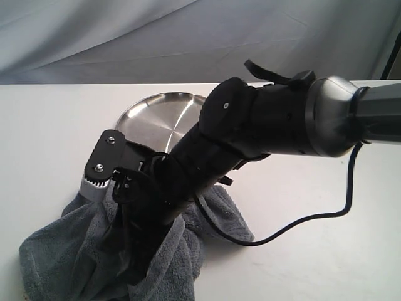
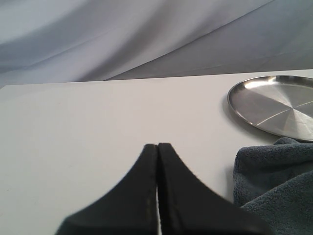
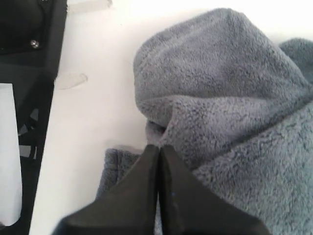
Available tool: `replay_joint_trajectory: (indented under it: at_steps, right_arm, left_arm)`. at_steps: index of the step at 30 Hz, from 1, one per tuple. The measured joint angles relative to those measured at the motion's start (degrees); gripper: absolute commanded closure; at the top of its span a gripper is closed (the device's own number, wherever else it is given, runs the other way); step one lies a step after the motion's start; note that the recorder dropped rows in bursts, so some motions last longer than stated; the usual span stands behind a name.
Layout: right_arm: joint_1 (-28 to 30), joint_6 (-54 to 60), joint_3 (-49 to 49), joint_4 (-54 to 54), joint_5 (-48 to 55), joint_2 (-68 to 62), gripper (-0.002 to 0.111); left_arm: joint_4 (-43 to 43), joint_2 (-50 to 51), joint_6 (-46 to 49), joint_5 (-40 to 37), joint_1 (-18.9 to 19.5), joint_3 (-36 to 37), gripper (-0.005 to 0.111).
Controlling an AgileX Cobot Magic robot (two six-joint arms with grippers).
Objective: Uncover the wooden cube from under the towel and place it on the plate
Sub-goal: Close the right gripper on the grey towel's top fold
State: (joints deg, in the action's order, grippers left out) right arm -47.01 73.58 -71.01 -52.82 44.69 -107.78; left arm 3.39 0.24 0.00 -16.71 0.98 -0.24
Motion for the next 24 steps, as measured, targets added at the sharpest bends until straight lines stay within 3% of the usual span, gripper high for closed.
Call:
replay_joint_trajectory:
  at_steps: [7,11,18,24]
  right_arm:
    - [0.0,11.55,0.0,-13.73,-2.93,0.0,0.108]
    - [0.0,17.08,0.0,-22.29,-17.45,0.0,0.108]
    - [0.0,17.42,0.0,-18.87,-30.08,0.0,0.108]
    - [0.0,14.18,0.0,-18.68,-30.95,0.0,0.106]
  left_arm:
    - [0.0,0.0,0.0,0.0,0.0,0.0,0.107]
    - [0.0,0.0,0.0,0.0,0.0,0.0,0.107]
    - [0.0,0.0,0.32,0.0,0.0,0.0,0.107]
    - [0.0,0.0,0.32,0.0,0.0,0.0,0.107]
